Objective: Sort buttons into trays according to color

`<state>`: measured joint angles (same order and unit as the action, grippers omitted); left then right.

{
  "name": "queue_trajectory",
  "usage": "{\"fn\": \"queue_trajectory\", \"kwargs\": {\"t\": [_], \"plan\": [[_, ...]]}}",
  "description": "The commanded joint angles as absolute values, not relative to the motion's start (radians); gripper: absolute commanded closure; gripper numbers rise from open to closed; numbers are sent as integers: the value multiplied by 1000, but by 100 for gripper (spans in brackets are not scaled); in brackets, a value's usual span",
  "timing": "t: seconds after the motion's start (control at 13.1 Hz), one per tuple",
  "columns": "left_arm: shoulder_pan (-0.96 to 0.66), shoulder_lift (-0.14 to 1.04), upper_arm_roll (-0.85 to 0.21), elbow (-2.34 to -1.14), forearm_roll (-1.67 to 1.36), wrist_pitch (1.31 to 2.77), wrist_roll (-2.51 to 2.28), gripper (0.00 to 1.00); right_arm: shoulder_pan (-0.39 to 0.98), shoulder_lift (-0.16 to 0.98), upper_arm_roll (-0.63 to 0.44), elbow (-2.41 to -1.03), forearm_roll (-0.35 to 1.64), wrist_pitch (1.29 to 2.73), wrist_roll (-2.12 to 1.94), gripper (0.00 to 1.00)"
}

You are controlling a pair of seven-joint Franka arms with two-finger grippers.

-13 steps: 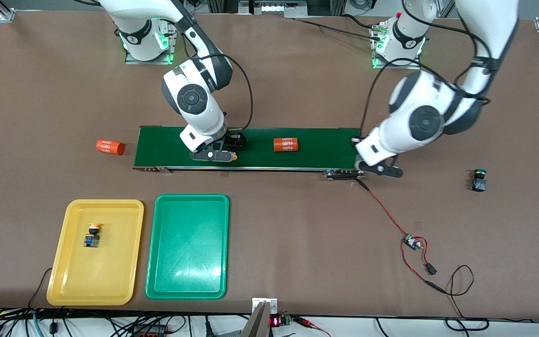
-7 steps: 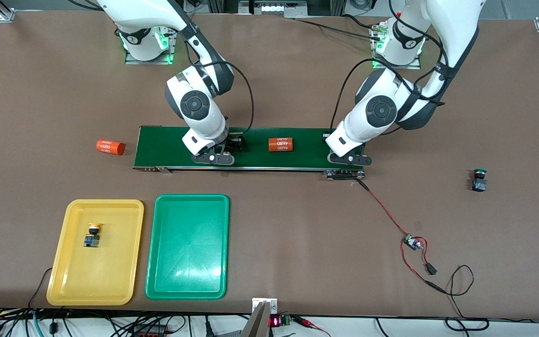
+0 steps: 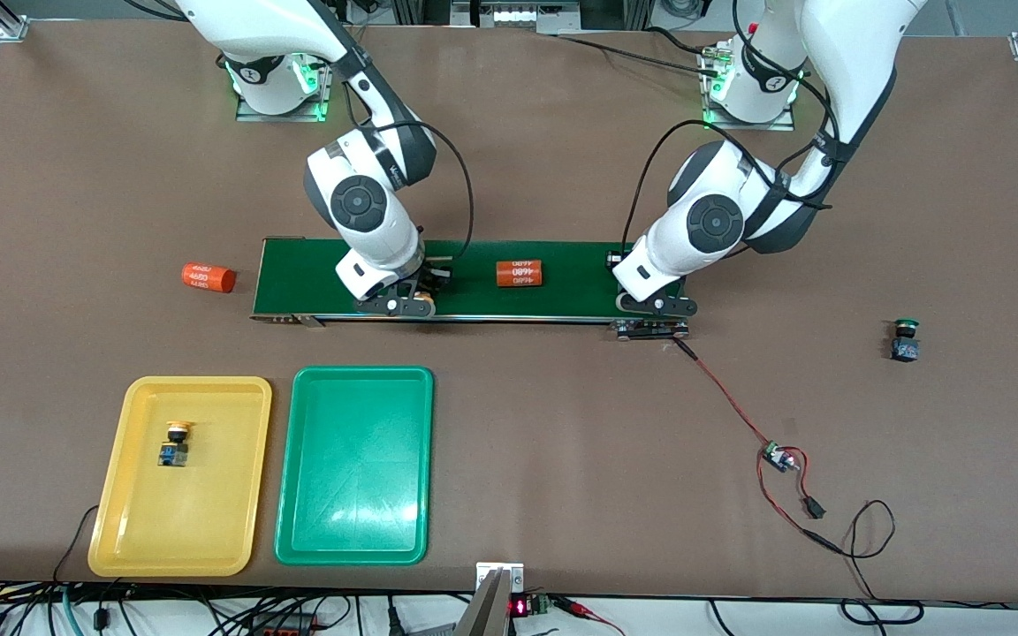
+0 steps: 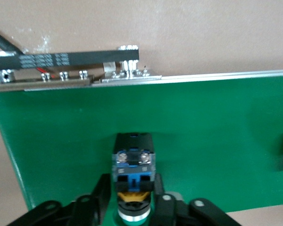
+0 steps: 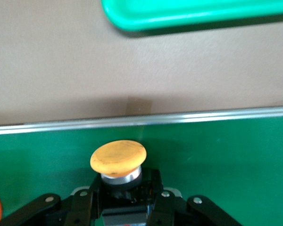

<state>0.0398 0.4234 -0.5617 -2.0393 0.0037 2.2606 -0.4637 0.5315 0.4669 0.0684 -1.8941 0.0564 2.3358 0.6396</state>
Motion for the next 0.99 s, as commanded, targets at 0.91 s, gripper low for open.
{"fn": "queue_trajectory", "kwargs": {"t": [0.91], "plan": [[606, 454, -528, -1869, 118, 2112, -190, 0, 29, 606, 67, -1480, -84, 2106, 25, 100]]}}
